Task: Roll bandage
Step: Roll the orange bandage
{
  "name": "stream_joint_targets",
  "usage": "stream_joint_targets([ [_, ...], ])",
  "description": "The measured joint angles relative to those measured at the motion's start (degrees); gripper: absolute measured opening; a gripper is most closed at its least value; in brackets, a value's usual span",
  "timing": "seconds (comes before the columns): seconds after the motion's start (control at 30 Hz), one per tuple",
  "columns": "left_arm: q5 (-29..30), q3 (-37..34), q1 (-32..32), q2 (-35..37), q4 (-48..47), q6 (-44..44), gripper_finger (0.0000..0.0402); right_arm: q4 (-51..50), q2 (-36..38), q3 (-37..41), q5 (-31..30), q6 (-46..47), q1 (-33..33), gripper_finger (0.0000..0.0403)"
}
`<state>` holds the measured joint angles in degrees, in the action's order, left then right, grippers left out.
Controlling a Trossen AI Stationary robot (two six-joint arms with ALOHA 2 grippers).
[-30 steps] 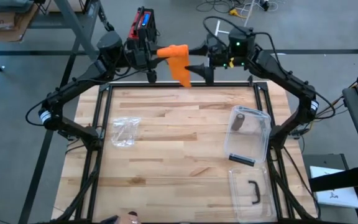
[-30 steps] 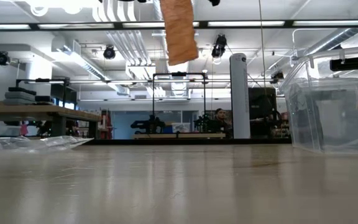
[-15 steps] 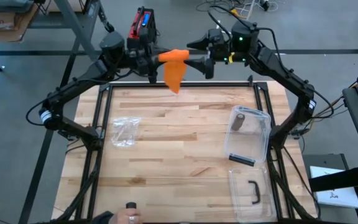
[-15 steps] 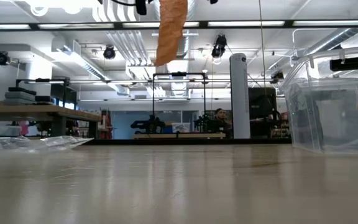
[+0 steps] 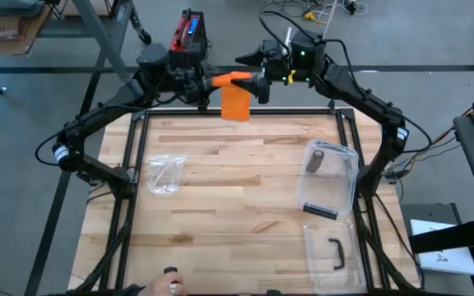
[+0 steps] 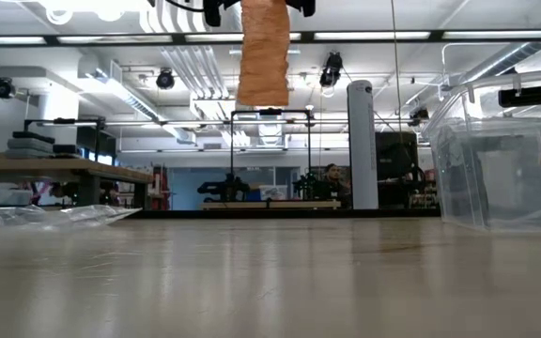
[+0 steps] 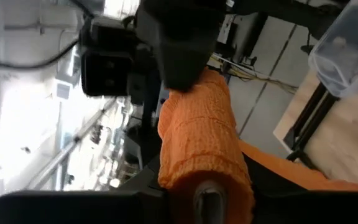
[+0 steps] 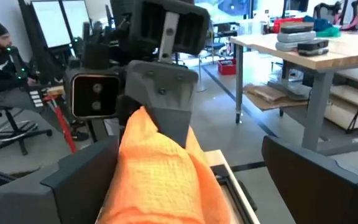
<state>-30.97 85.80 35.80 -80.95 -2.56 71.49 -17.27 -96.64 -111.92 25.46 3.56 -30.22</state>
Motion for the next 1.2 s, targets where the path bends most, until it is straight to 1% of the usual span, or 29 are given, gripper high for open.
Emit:
stream_joint_targets([
  [0.1, 0.08, 0.75, 0.26, 0.02, 0.13, -4.44, 0.0078, 0.10, 0.04, 0.02, 0.26, -0.14, 0.20, 0.0391],
  [0.2, 0.15, 1.19, 0.37, 0.13, 0.48, -6.23, 0.0078, -0.01, 0.04, 0.17, 1.79, 0.05, 0.34, 0.0391],
  [0.43, 0.32, 1.29, 0.40, 0.09, -0.12, -6.89, 0.0091, 0.85, -0.87, 0.56, 1.95, -0.92, 0.75, 0.0391],
  [0.57, 0.33, 1.29, 0.39, 0.09, -0.38, -7.47, 0.0092, 2.53, -1.72, 0.56, 1.98, -1.61, 0.96, 0.0378],
  [0.77, 0.32, 1.29, 0.40, 0.09, -0.30, -7.55, 0.0092, 5.52, -1.75, 0.61, 2.02, -1.23, 0.96, 0.0333],
  [0.9, -1.25, 1.29, 0.44, 0.09, -0.01, -7.55, 0.0100, 5.77, -1.95, 0.61, 2.33, -1.18, 1.14, 0.0285],
  [1.03, -1.43, 1.29, 0.45, 0.01, 0.73, -7.76, 0.0107, 6.07, -2.49, 0.61, 2.97, -0.60, 1.31, 0.0237],
  [1.1, -1.36, 1.29, 0.45, -0.11, 1.47, -9.83, 0.0109, 6.03, -2.51, 0.61, 3.44, -0.64, 1.29, 0.0218],
  [1.2, -1.28, 1.29, 0.45, -0.13, 1.94, -16.53, 0.0115, 6.17, -2.51, 0.56, 3.42, -2.10, 1.27, 0.0191],
])
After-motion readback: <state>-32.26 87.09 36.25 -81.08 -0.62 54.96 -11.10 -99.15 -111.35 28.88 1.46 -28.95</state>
